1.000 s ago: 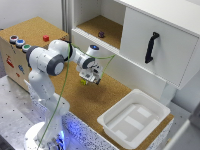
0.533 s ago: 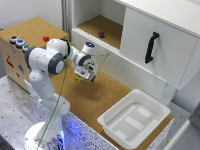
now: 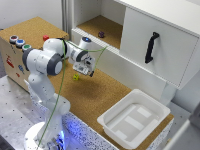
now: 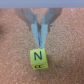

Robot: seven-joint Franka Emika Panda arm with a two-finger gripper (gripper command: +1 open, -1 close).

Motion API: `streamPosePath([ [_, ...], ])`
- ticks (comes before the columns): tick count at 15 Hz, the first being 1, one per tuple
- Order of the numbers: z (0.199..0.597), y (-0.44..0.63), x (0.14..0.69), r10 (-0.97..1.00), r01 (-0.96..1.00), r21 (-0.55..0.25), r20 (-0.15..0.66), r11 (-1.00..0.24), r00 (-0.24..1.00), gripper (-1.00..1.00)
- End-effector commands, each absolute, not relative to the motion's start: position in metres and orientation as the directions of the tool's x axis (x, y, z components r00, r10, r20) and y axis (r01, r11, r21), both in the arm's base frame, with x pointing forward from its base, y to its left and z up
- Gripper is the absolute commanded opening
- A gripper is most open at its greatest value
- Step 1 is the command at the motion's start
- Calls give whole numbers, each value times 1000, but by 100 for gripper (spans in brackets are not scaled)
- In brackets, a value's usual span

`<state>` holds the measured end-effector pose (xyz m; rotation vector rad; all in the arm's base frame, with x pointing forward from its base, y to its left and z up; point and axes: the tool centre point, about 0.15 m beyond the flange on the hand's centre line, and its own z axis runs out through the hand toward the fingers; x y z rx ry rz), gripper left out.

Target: Grasp the yellow block

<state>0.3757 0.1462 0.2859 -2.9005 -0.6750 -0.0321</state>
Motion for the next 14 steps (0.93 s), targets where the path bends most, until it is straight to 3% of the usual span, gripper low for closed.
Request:
streamPosePath([
  [1, 292, 153, 345, 514, 521, -115, 91, -846, 853, 100],
  [7, 240, 173, 341, 660, 668, -27, 133, -743, 739, 100],
  [14, 198, 171, 361, 610, 609, 59, 164, -791, 776, 100],
])
